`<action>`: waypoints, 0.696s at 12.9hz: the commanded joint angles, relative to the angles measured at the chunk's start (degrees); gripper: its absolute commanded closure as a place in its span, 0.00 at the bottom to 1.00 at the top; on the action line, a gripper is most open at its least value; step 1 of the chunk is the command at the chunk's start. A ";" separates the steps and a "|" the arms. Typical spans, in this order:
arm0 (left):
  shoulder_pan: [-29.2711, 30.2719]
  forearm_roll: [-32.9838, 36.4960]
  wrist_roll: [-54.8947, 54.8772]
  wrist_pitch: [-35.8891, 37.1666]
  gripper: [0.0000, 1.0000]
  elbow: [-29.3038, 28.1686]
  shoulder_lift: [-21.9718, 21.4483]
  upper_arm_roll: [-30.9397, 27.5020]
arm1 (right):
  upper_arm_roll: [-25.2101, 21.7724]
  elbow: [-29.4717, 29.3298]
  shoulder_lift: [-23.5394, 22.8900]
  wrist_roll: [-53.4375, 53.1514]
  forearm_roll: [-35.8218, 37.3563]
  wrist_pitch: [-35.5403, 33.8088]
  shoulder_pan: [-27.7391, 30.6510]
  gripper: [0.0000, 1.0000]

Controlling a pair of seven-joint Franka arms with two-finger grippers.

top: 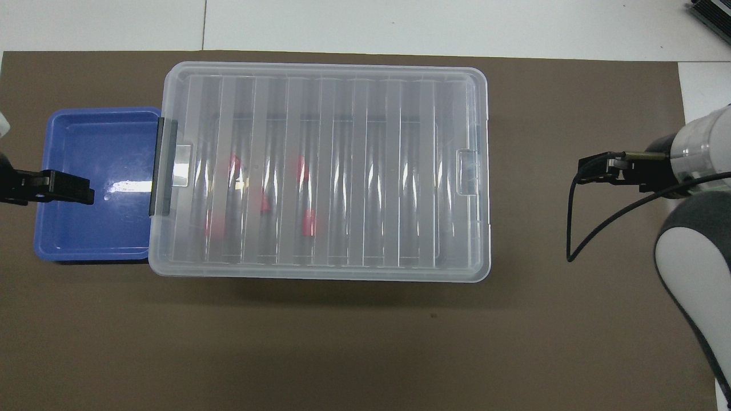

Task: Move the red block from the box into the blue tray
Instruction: 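Move the right gripper to the handle of the clear lid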

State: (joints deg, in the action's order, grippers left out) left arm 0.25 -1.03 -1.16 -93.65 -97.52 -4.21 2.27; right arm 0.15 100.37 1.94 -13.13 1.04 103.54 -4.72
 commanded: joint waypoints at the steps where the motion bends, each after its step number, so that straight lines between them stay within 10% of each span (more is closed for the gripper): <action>1: -0.16 -0.38 -0.07 -0.66 0.00 -0.83 -0.71 -0.34 | 0.11 3.51 -0.88 -2.15 -0.95 5.96 -2.30 0.01; 9: -0.16 -0.38 -0.07 -0.74 0.00 -0.83 -0.71 -0.43 | 0.11 11.41 -2.12 -6.38 -1.13 15.11 -8.55 0.01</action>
State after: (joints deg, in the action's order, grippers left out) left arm 0.25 -1.03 -1.16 -93.65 -97.52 -4.21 2.27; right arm 0.29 109.28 -1.17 -17.90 0.92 117.07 -12.18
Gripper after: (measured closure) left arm 0.000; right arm 0.013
